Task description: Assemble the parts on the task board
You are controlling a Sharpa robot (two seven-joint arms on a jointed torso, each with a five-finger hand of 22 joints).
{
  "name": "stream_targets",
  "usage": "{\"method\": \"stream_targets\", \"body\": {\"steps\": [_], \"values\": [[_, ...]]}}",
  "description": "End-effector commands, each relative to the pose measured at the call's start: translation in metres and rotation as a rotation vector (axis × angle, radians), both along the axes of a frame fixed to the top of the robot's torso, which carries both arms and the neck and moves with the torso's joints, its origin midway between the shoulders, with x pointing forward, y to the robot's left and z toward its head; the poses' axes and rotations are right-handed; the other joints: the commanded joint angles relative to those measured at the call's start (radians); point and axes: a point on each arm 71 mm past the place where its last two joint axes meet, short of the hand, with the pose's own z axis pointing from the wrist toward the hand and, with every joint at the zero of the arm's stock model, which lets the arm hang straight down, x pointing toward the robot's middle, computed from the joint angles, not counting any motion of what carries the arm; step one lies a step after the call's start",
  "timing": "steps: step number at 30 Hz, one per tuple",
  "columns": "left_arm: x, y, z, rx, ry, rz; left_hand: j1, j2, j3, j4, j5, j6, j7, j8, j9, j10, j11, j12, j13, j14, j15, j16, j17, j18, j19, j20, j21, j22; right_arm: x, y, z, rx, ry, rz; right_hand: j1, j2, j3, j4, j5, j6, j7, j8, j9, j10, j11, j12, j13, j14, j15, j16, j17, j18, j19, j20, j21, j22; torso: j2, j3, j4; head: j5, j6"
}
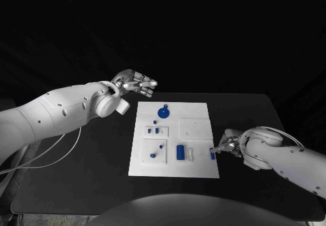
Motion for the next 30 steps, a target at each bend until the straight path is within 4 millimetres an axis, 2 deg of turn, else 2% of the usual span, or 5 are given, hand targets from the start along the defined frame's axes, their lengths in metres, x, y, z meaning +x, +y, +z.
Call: {"method": "stream_targets", "body": {"steps": [1, 13, 18, 19, 30], "values": [[-0.001, -0.003, 0.001, -0.007, 0.001, -0.020, -0.005, -0.003, -0.002, 0.008, -0.003, -0.004, 0.001, 0.000, 0.000, -0.002, -0.001, 0.000, 0.001, -0.004, 0.002, -0.003, 0.001, 0.008, -0.001, 0.003, 0.005, -0.002, -0.001, 0.001, -0.003, -0.061, 0.009, 0.023, -0.004, -0.003, -0.001, 0.004, -0.002, -0.003, -0.002, 0.003, 0.009, 0.003, -0.001, -0.002, 0.037, 0.001, 0.002, -0.003, 0.001, -0.003, 0.056, -0.002, -0.001, 0.001, 0.000, 0.0008, 0.0001, 0.000, 0.000], [-0.001, -0.003, 0.000, -0.006, 0.005, -0.023, -0.008, -0.004, -0.002, 0.011, -0.004, -0.008, 0.001, 0.000, 0.000, -0.003, 0.000, 0.000, 0.001, -0.004, 0.002, -0.003, 0.001, 0.008, -0.001, 0.003, 0.005, -0.002, -0.005, 0.011, -0.012, -0.070, -0.008, 0.036, -0.030, -0.016, 0.018, 0.029, -0.001, -0.005, -0.020, 0.005, 0.303, 0.004, -0.012, -0.012, 0.039, 0.002, -0.007, -0.010, 0.009, -0.006, 0.057, -0.010, -0.004, 0.001, -0.001, 0.0015, -0.0014, 0.001, 0.000], [-0.001, -0.003, 0.000, -0.006, 0.007, -0.023, -0.009, -0.004, -0.002, 0.014, -0.004, -0.011, 0.001, 0.000, 0.000, -0.003, 0.000, 0.000, 0.001, -0.004, 0.002, -0.003, 0.001, 0.008, -0.001, 0.003, 0.005, -0.002, -0.005, 0.014, -0.014, -0.076, -0.018, 0.041, -0.033, -0.017, 0.017, 0.033, -0.002, 0.000, -0.025, 0.009, 0.383, 0.005, -0.014, -0.010, 0.041, 0.003, -0.010, -0.011, 0.011, -0.007, 0.057, -0.012, -0.004, 0.000, 0.000, 0.0014, -0.0013, 0.003, 0.000], [-0.001, -0.003, 0.000, -0.005, 0.007, -0.023, -0.009, -0.004, -0.002, 0.014, -0.004, -0.011, 0.001, 0.000, 0.000, -0.003, 0.000, 0.000, 0.001, -0.004, 0.002, -0.003, 0.001, 0.008, -0.001, 0.003, 0.005, -0.002, -0.005, 0.014, -0.014, -0.079, -0.020, 0.042, -0.035, -0.017, 0.018, 0.036, -0.002, -0.010, -0.028, 0.008, 0.450, 0.005, -0.018, -0.008, 0.043, 0.002, -0.013, -0.012, 0.013, -0.008, 0.056, -0.015, -0.004, 0.000, 0.000, 0.0016, -0.0011, 0.002, 0.000], [-0.001, -0.003, 0.000, -0.005, 0.010, -0.025, -0.009, -0.006, 0.000, 0.017, -0.004, -0.029, 0.002, 0.000, 0.000, -0.004, 0.000, 0.000, 0.001, -0.004, 0.002, -0.003, 0.001, 0.008, -0.001, 0.003, 0.005, -0.002, -0.006, 0.017, -0.021, -0.099, -0.033, 0.054, -0.028, 0.000, 0.048, 0.017, -0.002, -0.015, -0.027, 0.002, 0.459, 0.000, -0.015, -0.003, 0.049, 0.002, -0.011, -0.014, 0.013, -0.008, 0.057, -0.014, -0.005, -0.001, 0.000, 0.0010, -0.0006, 0.004, 0.000]]}}
